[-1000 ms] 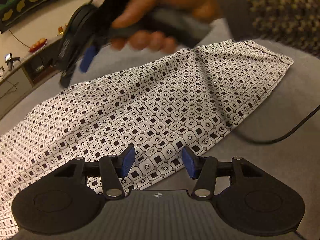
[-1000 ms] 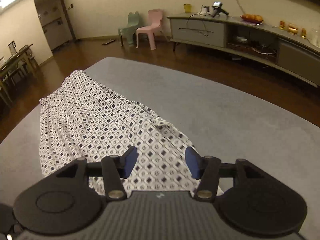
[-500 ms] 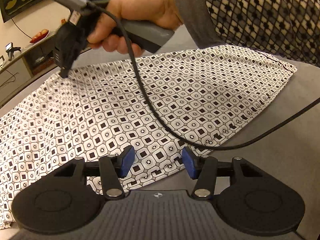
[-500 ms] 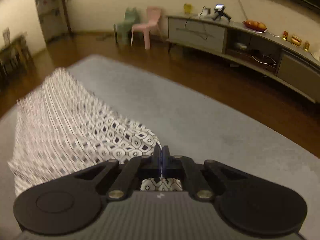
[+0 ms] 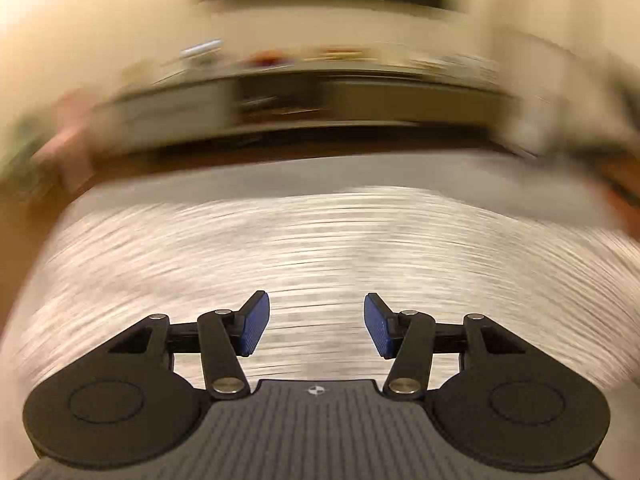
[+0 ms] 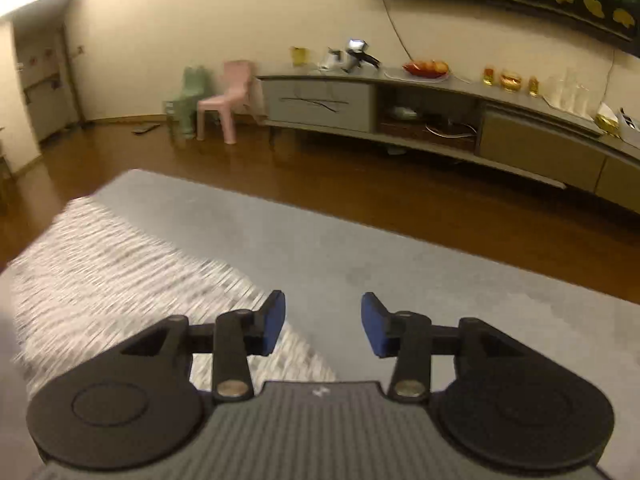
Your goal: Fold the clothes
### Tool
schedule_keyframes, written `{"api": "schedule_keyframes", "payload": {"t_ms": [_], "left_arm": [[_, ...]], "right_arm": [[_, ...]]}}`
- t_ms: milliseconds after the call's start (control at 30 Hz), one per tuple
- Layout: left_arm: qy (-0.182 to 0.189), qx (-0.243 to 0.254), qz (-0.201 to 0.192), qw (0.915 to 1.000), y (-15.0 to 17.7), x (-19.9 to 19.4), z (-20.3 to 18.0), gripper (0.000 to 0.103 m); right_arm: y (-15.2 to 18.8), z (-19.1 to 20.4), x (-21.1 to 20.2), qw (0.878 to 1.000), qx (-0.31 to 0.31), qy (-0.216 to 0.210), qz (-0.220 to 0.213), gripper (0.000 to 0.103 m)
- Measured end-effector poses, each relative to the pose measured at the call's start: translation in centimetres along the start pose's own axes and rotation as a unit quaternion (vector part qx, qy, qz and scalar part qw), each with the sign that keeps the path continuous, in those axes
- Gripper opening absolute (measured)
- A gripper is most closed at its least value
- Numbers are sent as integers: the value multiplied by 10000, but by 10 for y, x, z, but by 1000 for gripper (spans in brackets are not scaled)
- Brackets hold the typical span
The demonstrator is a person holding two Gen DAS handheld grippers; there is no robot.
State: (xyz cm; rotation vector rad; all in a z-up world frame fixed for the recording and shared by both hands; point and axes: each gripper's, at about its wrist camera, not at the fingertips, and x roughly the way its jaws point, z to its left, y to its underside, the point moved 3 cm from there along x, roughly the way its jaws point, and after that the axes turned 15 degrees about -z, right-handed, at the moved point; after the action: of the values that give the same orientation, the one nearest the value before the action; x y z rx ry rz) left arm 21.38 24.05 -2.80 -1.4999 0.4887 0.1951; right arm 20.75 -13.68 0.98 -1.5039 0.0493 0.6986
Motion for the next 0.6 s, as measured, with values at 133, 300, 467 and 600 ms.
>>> {"api": "schedule_keyframes", "payload": {"t_ms": [133, 300, 467, 600], "left_arm": [[-795, -538, 382, 9946, 21, 17, 71, 54], [-1024, -454, 653, 9916, 35, 38, 83, 56], [-1737, -157, 358, 9840, 33, 48, 100, 58], [-2564, 464, 268, 9651, 27, 55, 105, 54]], "right_arm": [[59, 10, -76, 9979, -405, -174, 470, 41], [126, -15, -146, 9927, -338, 488, 1047, 41], [165, -79, -210, 9836, 342, 1337, 1160, 44], [184, -104, -245, 9781, 533, 1670, 1120, 44]]}}
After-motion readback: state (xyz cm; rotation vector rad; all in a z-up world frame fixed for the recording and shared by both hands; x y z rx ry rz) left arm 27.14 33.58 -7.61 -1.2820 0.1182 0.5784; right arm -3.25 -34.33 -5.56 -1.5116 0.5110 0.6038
